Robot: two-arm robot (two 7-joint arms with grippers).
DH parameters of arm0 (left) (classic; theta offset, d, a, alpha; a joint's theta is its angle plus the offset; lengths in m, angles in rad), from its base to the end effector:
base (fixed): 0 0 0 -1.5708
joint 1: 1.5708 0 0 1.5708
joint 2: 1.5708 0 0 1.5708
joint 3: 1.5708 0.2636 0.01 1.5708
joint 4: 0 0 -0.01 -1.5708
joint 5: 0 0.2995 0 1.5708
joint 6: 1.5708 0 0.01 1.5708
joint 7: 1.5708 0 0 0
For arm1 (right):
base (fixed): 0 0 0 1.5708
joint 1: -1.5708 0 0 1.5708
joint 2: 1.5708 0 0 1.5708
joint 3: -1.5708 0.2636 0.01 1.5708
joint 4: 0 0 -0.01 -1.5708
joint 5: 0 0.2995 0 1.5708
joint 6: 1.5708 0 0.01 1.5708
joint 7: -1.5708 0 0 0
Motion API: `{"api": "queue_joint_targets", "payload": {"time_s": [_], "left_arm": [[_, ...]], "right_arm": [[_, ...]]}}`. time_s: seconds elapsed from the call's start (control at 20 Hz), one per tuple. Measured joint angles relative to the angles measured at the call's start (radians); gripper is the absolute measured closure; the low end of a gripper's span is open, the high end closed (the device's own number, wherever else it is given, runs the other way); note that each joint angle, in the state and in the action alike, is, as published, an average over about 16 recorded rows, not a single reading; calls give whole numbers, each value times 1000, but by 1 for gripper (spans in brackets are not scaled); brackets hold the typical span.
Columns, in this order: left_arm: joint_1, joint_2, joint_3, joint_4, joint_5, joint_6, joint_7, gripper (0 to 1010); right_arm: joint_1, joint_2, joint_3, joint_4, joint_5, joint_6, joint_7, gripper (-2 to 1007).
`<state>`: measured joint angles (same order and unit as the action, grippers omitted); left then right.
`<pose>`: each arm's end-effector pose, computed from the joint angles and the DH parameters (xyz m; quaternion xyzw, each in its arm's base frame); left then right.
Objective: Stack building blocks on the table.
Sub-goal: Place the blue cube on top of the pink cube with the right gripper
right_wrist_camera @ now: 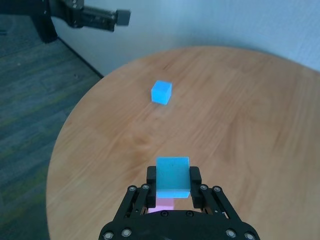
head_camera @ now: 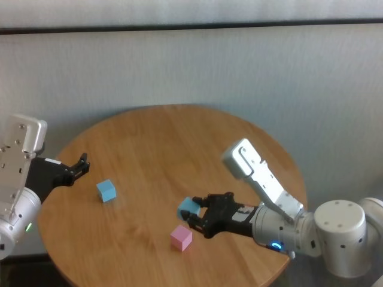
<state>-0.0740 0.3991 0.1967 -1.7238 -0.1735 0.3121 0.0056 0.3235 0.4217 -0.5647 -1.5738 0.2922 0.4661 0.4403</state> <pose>0.3277 0.0315 -0.2120 0.1390 -0.0373 0.6328 0.7608 0.3571 0.0431 -0.2209 -0.2209 0.0541 -0.3246 0.9181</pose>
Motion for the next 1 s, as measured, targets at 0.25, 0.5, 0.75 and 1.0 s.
{"api": "queue_joint_targets", "payload": {"time_s": [0.25, 0.5, 0.75, 1.0], "left_arm": [[0, 0, 0, 0, 0, 0, 0, 11], [0, 0, 0, 0, 0, 0, 0, 11], [0, 0, 0, 0, 0, 0, 0, 11], [0, 0, 0, 0, 0, 0, 0, 11]], "right_arm": [[-15, -3, -15, -13, -7, 21, 4, 639], [-22, -5, -25, -13, -16, 33, 7, 638], [-25, -6, -30, -8, -26, 41, 10, 639], [-21, -11, -32, 3, -36, 46, 14, 639]]}}
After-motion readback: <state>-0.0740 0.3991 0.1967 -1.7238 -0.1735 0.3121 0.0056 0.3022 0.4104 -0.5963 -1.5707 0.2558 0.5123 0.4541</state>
